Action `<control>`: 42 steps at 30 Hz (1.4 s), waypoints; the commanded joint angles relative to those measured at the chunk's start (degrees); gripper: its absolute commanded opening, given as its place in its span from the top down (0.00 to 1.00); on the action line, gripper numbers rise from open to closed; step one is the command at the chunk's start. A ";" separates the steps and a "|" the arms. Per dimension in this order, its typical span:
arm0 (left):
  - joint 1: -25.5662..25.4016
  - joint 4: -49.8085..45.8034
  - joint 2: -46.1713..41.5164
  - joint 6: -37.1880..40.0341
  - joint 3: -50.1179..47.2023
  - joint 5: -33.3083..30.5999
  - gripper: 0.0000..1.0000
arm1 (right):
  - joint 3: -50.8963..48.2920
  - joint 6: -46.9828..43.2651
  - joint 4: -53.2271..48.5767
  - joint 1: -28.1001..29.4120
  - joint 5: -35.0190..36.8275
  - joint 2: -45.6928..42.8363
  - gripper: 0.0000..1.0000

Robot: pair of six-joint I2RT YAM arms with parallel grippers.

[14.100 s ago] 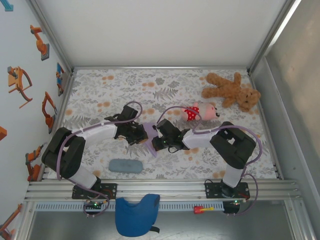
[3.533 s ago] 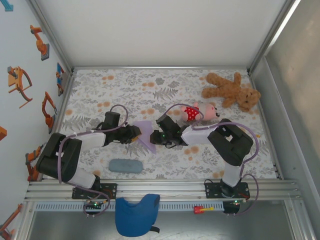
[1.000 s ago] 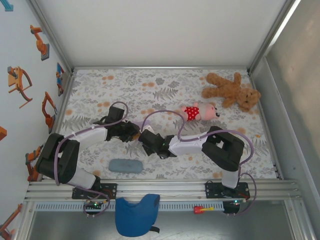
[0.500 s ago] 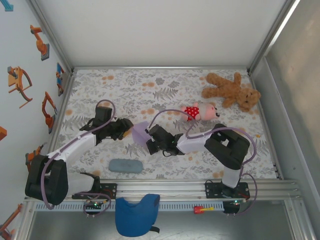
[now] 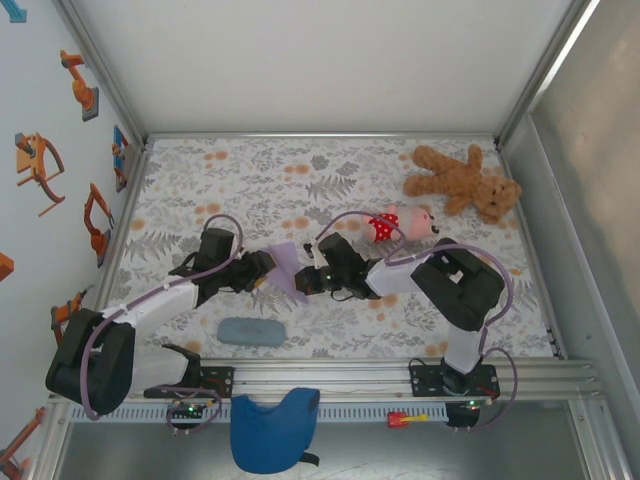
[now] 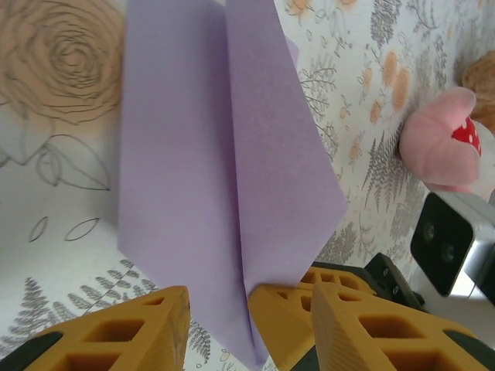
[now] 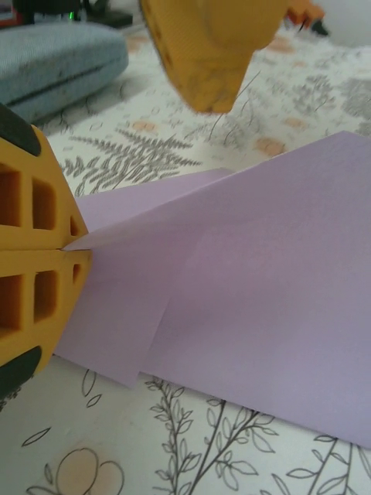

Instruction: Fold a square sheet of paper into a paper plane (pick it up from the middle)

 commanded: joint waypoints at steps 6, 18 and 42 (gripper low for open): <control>-1.92 3.22 5.64 4.10 2.22 -0.18 0.54 | -1.53 7.24 6.40 -1.82 -7.15 3.07 1.00; -2.54 4.27 10.49 5.64 4.08 0.60 0.51 | -2.91 10.38 9.08 -2.68 -8.33 4.60 1.00; -3.54 -3.87 17.22 8.61 8.82 -2.97 0.47 | -3.16 10.92 9.62 -2.87 -8.05 4.84 0.97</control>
